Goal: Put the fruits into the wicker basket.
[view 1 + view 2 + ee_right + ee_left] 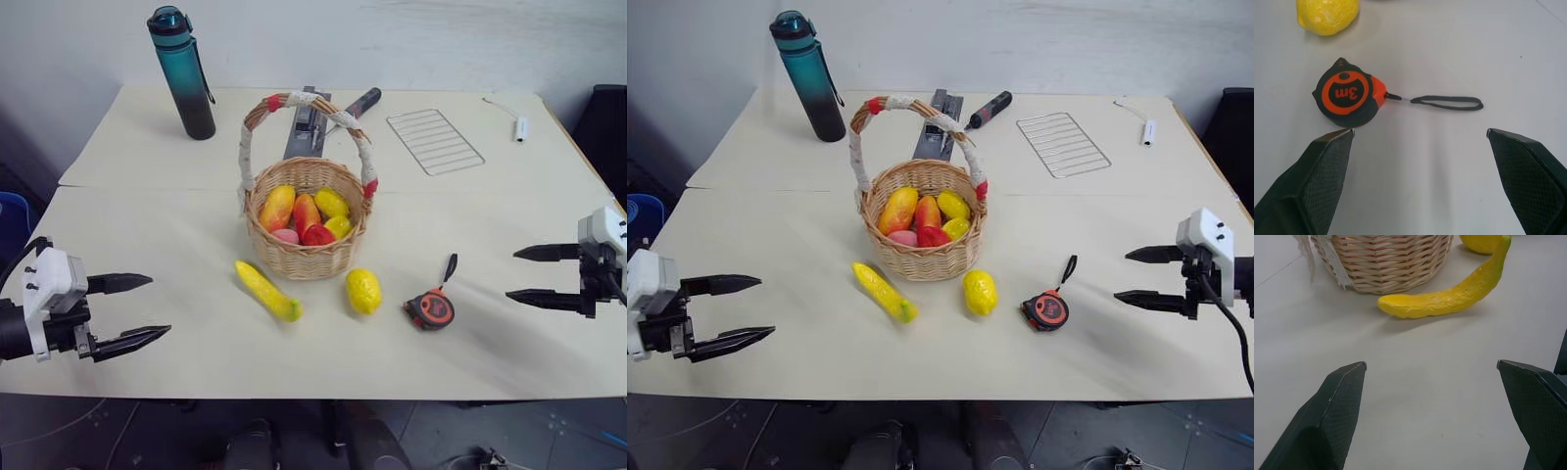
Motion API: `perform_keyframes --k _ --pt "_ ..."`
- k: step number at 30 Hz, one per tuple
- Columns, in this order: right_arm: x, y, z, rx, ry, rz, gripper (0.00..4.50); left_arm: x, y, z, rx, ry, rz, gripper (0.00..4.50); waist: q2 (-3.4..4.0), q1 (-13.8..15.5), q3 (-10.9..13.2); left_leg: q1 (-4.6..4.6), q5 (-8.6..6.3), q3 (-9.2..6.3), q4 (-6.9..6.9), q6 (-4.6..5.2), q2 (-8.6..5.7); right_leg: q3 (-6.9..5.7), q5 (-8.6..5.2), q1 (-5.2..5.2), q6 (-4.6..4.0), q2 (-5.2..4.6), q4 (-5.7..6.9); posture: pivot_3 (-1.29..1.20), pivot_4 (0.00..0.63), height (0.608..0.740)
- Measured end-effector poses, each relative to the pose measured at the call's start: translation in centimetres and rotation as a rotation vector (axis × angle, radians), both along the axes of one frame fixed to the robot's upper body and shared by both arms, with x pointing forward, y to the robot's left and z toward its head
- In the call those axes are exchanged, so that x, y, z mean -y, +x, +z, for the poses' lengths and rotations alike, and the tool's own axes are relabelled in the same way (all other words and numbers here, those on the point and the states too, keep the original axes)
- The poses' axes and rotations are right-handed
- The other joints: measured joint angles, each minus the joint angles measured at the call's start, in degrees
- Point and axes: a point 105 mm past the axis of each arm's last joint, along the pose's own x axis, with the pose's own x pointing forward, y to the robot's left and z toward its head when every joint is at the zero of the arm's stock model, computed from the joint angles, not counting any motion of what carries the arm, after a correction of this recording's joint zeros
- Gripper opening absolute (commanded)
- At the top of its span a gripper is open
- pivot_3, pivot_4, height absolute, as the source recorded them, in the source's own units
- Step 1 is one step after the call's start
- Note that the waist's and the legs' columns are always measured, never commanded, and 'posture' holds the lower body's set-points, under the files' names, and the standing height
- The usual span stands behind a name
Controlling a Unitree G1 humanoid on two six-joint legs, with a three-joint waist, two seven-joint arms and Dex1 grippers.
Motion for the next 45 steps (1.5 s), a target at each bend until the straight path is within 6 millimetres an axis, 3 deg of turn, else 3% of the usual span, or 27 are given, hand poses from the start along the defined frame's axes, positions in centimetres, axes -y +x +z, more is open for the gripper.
perform_keyframes --k 2,16,20,24,28,31,38,45 --pt "0.0 0.0 0.1 0.003 0.000 -0.004 4.47 0.1 0.0 0.0 0.001 0.001 -0.005 4.50 0.00 -0.28 0.00 0.01 0.00 0.00 0.00 0.00 0.01 0.00 0.18 0.00 0.31 0.00 0.01 0.00 0.150 0.740" --pt "1.0 0.4 -0.1 0.046 -0.041 -0.119 4.47 0.3 0.5 0.0 -0.008 0.030 -0.014 4.50 0.01 -0.37 0.00 0.02 0.00 0.00 0.00 0.00 0.00 0.01 0.17 -0.01 0.29 0.01 0.04 0.00 0.150 0.740" --pt "0.5 -0.2 -0.6 0.026 -0.047 -0.111 4.47 0.0 1.0 0.2 0.003 0.033 -0.004 4.50 0.05 -0.35 0.01 0.02 0.00 0.00 0.01 -0.01 0.00 0.01 0.16 0.00 0.31 0.01 0.04 0.00 0.150 0.740" --pt "-0.5 -0.2 0.1 0.061 -0.056 -0.081 4.47 0.8 1.9 0.7 0.023 0.031 -0.032 4.50 0.04 -0.43 0.01 0.01 0.01 0.02 0.08 0.00 0.00 0.02 0.21 0.01 0.38 0.01 0.05 0.00 0.150 0.740" --pt "-2.9 0.0 1.7 0.094 -0.043 0.006 4.47 3.0 2.5 2.3 0.037 -0.001 -0.133 4.50 0.04 -0.42 0.01 0.02 0.01 0.03 0.10 0.00 -0.01 0.04 0.24 0.02 0.43 0.01 0.07 0.00 0.150 0.740" --pt "-5.6 -0.4 1.3 0.069 -0.078 0.149 4.47 6.2 1.8 2.8 0.013 -0.007 -0.303 4.50 0.04 -0.37 0.01 0.00 0.00 0.00 0.08 0.00 0.00 0.01 0.24 0.02 0.43 0.01 0.08 0.00 0.150 0.740" --pt "-10.0 0.6 -1.2 0.100 -0.216 0.446 4.47 12.0 0.5 4.1 0.035 0.030 -0.629 4.50 0.04 -0.40 0.01 -0.02 0.00 0.01 0.19 -0.01 -0.04 0.02 0.25 0.01 0.46 0.03 0.16 0.00 0.150 0.740" --pt "-10.4 2.4 -5.3 0.075 -0.375 0.612 4.47 14.6 0.6 4.4 0.049 0.020 -0.745 4.50 0.04 -0.37 0.03 -0.05 0.00 0.02 0.73 0.00 -0.05 0.07 0.25 0.01 0.46 0.04 0.61 0.00 0.150 0.740"
